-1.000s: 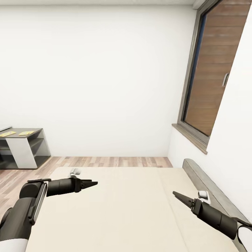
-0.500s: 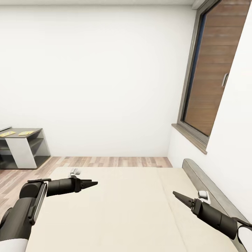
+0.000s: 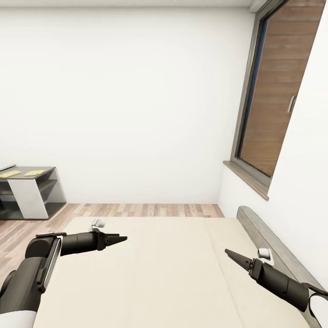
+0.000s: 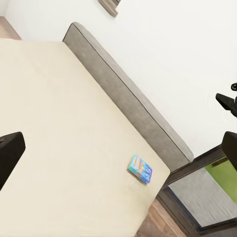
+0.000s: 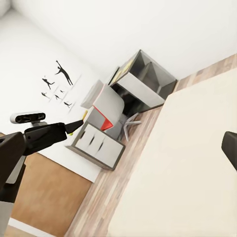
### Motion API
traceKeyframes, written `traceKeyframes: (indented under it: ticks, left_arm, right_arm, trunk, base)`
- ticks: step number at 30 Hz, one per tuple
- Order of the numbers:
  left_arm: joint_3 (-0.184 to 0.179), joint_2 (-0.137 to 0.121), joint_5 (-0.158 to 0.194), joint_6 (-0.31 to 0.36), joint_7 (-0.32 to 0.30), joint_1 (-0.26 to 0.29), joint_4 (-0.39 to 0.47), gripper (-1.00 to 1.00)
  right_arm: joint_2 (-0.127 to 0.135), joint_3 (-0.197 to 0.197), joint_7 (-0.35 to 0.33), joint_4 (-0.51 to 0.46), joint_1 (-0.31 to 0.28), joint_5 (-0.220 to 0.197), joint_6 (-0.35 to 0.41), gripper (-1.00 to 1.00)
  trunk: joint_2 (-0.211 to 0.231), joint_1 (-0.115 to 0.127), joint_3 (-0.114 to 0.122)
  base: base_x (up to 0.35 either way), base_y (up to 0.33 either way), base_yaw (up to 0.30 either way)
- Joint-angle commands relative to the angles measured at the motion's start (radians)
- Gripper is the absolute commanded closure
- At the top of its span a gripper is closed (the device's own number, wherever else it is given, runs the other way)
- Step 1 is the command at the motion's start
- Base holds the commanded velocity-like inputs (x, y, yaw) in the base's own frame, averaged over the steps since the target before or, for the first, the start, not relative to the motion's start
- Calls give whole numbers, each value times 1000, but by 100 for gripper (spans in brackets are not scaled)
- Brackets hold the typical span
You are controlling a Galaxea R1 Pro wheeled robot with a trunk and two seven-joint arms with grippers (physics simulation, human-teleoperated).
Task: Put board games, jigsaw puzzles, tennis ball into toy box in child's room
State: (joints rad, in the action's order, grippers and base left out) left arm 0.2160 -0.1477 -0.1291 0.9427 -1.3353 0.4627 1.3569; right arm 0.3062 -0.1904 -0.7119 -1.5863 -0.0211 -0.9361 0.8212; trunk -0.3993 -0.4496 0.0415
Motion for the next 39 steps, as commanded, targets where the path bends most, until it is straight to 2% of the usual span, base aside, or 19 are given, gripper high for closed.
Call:
traceKeyframes:
  ticks: [1,15,33,39]
  left_arm:
    - [2,0,-10,10,-10,1,1,-100]
    - [1,0,-10,10,-10,1,1,-100]
    - [0,0,-10,10,-10,1,1,-100]
    - [0,0,-10,10,-10,1,1,-100]
  right_arm:
    - [0,-1,-1,0,0,-2,6,-100]
    - [1,-1,-1,0,0,-1,6,-100]
    - [1,0,-2,0,0,-2,6,-100]
    - [1,0,-1,0,0,-1,6,-100]
  trunk:
    - [-1,0,0]
    - [-1,0,0]
    - [-1,0,5]
    - [-1,0,6]
  base:
    - [-6,0,0]
    - [-1,-19,0]
    - [0,-255,-50]
    - [0,-134,-28]
